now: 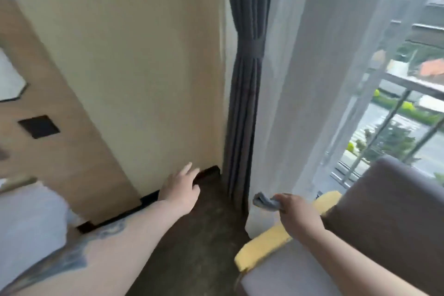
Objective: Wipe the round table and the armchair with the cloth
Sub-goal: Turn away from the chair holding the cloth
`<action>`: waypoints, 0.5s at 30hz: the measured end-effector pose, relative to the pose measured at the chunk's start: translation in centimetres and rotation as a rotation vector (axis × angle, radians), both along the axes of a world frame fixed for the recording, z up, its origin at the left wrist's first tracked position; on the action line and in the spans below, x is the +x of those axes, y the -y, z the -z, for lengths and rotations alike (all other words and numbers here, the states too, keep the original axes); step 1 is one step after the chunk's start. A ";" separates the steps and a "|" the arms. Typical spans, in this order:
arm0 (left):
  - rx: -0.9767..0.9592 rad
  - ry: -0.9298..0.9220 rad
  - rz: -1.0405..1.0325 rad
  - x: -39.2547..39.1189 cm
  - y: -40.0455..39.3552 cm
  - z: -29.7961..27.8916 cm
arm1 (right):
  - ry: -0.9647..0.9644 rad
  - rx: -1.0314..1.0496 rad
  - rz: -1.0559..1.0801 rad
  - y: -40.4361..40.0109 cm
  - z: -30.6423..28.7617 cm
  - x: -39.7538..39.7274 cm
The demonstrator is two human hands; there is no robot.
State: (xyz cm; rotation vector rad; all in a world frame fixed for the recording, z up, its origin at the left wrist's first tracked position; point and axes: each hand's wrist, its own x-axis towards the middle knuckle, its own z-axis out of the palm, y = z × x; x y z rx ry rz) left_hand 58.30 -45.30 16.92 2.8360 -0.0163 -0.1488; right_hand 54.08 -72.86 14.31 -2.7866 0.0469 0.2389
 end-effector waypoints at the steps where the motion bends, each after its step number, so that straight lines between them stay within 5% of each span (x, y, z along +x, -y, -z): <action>1: 0.007 0.011 -0.085 -1.3 -2.4 -0.7 | 0.010 -0.001 -0.091 -1.9 -0.8 1.0; 7: -0.050 0.057 -0.591 -14.0 -15.7 -3.3 | 0.063 0.002 -0.567 -18.4 -4.2 1.8; 15: 0.030 0.070 -1.137 -36.0 -30.1 -4.7 | 0.067 0.041 -1.089 -42.7 -5.5 -8.3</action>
